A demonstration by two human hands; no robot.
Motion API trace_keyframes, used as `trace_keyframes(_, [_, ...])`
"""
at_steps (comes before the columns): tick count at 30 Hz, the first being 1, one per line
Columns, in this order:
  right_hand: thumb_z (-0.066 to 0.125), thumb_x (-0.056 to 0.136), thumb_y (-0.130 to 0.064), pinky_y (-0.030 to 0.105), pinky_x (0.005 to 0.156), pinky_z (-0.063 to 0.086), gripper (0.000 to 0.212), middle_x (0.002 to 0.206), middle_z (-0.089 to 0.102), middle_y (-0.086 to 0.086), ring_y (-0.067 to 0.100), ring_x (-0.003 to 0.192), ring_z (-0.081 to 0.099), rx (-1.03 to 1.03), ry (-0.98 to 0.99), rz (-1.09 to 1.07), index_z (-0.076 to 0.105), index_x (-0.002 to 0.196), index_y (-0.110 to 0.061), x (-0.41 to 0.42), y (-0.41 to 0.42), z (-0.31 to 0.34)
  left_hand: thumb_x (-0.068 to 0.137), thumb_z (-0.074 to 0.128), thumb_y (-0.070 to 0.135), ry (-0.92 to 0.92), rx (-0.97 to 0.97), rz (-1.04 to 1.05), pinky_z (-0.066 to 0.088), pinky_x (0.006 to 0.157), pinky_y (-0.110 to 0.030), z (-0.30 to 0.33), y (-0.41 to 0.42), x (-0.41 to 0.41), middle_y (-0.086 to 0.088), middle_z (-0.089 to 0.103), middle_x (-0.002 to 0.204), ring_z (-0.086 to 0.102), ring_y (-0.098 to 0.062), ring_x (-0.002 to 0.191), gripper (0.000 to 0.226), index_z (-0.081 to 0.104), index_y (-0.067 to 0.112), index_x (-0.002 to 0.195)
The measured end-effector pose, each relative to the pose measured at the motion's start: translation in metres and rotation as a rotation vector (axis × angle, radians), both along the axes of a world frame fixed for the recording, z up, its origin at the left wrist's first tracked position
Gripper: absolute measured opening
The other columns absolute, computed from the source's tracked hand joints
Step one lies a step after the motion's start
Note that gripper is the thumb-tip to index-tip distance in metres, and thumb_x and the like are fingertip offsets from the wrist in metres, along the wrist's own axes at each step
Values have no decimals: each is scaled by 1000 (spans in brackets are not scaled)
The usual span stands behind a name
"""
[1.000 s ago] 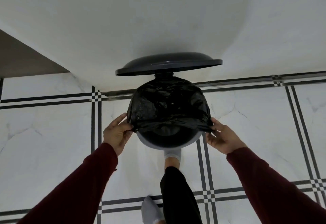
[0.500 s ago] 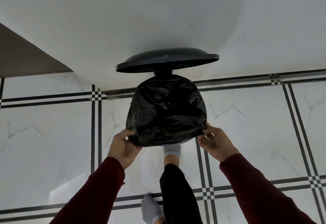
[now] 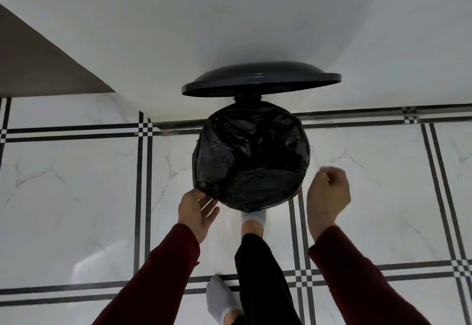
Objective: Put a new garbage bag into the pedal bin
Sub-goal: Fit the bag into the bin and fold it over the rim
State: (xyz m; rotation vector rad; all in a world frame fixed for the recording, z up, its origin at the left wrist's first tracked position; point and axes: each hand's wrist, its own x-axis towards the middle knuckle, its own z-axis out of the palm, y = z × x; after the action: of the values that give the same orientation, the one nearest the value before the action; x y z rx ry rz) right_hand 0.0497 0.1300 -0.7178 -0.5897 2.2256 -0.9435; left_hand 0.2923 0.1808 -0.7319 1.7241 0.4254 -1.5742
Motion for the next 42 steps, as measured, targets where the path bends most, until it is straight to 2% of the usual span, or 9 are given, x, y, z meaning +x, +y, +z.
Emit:
trace_keyframes(2, [57, 85, -5, 21, 78, 49, 20, 93, 69, -1, 11, 85, 63, -228, 173, 479, 72, 91, -16, 31, -11, 15, 95, 54, 26, 15, -54, 20, 55, 89, -43, 8, -4, -4, -12, 65, 111, 66, -31, 99, 18, 58, 12, 105])
trace_keyframes(4, [56, 87, -10, 23, 82, 51, 24, 101, 71, 1, 14, 93, 65, -163, 263, 933, 76, 101, -15, 61, -33, 6, 95, 59, 44, -29, -75, -44, 58, 92, -47, 12, -10, -11, -8, 67, 118, 68, -31, 106, 35, 58, 16, 117])
trace_keyframes(9, [51, 96, -20, 36, 99, 50, 37, 132, 64, 21, 37, 122, 61, 667, 317, 1449, 65, 126, -4, 87, -92, -60, 100, 53, 54, -215, 4, -105, 61, 76, -41, 5, -21, -29, -4, 66, 123, 69, -27, 106, 40, 52, 26, 128])
trace_keyframes(17, [45, 101, -33, 43, 111, 44, 45, 150, 53, 9, 32, 138, 49, 889, 576, 1616, 58, 142, -18, 94, -104, -135, 101, 44, 62, -210, -18, -56, 55, 91, -48, -7, -23, -29, -1, 62, 132, 62, -27, 116, 39, 52, 35, 128])
trace_keyframes(21, [41, 103, -29, 50, 116, 29, 49, 158, 40, 12, 35, 149, 26, 954, 719, 1607, 47, 150, -16, 101, -107, -153, 101, 47, 57, -192, -51, -37, 54, 76, -37, -8, -24, -25, 2, 67, 125, 64, -18, 108, 39, 57, 32, 129])
trace_keyframes(27, [45, 105, -31, 48, 117, 37, 47, 157, 43, 11, 34, 144, 41, 1051, 586, 1668, 49, 149, -14, 103, -104, -177, 100, 52, 52, -182, -81, -37, 52, 64, -29, -11, -30, -21, 5, 71, 109, 68, -12, 93, 28, 63, 29, 112])
trace_keyframes(31, [36, 110, -24, 41, 120, 30, 47, 161, 37, 16, 33, 147, 37, 1039, 421, 1621, 41, 152, -5, 106, -95, -183, 98, 53, 55, -163, -84, -29, 55, 66, -30, -17, -29, -19, 3, 72, 115, 68, -14, 99, 37, 63, 29, 123])
trace_keyframes(36, [37, 109, -16, 35, 107, 41, 41, 150, 51, 20, 34, 136, 51, 825, 253, 1413, 51, 144, 0, 111, -93, -122, 93, 58, 62, -111, -71, -108, 57, 75, -37, -13, -21, -11, 4, 74, 120, 69, -18, 111, 46, 64, 31, 127])
trace_keyframes(42, [56, 86, -27, 35, 91, 57, 34, 111, 74, 6, 30, 106, 67, 282, 443, 1284, 77, 111, -18, 71, -55, -47, 86, 62, 68, -103, -41, -210, 52, 97, -48, 2, -10, -6, 6, 66, 125, 61, -18, 117, 58, 56, 31, 131])
